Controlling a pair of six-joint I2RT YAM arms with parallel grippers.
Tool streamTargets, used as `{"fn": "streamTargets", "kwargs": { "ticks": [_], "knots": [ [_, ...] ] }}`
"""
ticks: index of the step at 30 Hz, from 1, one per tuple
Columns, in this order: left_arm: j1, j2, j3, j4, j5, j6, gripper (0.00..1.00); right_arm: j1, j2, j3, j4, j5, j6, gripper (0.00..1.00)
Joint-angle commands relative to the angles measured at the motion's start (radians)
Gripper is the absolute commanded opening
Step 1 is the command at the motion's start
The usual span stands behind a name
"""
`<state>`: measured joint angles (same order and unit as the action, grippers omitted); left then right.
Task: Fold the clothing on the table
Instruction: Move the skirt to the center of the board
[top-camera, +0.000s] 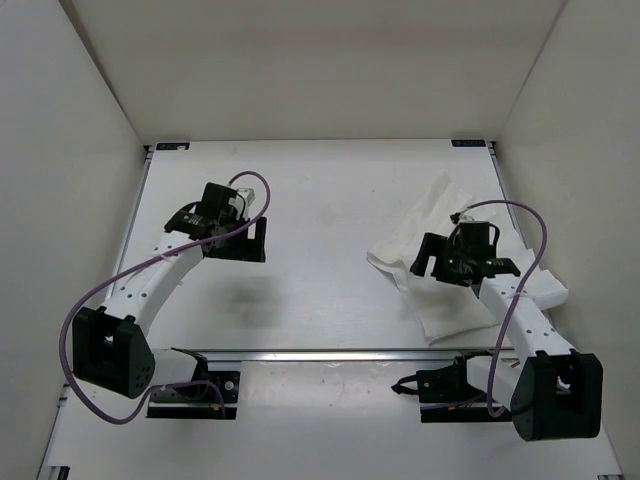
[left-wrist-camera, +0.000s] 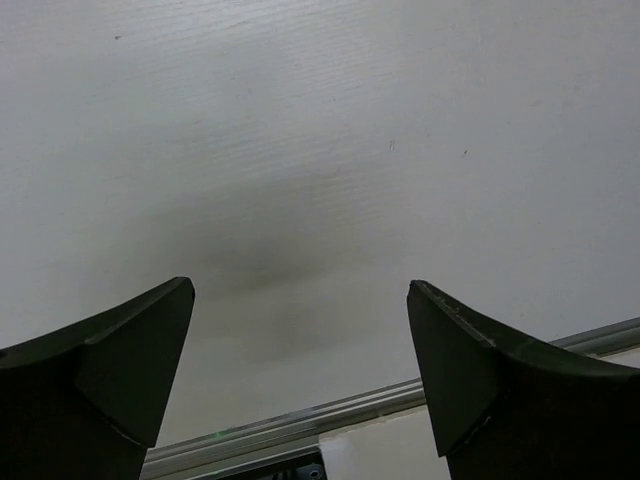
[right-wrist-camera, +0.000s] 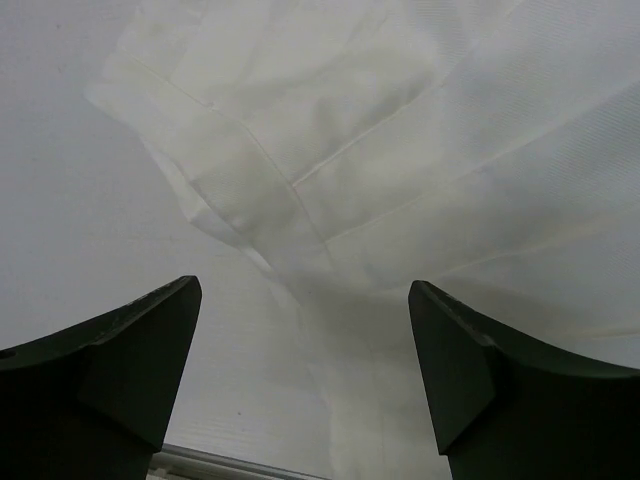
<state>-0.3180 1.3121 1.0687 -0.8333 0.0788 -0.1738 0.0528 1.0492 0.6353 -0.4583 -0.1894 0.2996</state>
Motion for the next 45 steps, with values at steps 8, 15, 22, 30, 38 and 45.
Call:
{"fn": "streamTargets", "kwargs": {
  "ticks": [8, 15, 22, 30, 38, 45],
  "knots": [
    [-0.007, -0.073, -0.027, 0.013, -0.077, -0.015, 0.99, 0.15, 0.242, 0.171, -0.022, 0.168, -0.111, 0.89],
    [0.003, -0.114, -0.053, 0.013, -0.057, -0.015, 0.98, 0.217, 0.42, 0.237, -0.023, 0.221, -0.154, 0.9],
    [0.005, -0.125, -0.052, 0.02, -0.057, -0.033, 0.99, 0.229, 0.515, 0.251, -0.013, 0.31, -0.156, 0.85],
    [0.014, -0.137, -0.079, 0.029, -0.044, -0.038, 0.99, 0.171, 0.497, 0.242, 0.069, 0.329, -0.214, 0.0],
    [0.03, -0.1, -0.038, 0.118, 0.018, -0.047, 0.99, 0.367, 0.627, 0.507, -0.022, 0.203, -0.235, 0.0],
    [0.134, -0.105, 0.08, 0.195, -0.043, -0.128, 0.98, 0.59, 0.65, 1.033, -0.002, -0.069, -0.128, 0.0]
  ]
}}
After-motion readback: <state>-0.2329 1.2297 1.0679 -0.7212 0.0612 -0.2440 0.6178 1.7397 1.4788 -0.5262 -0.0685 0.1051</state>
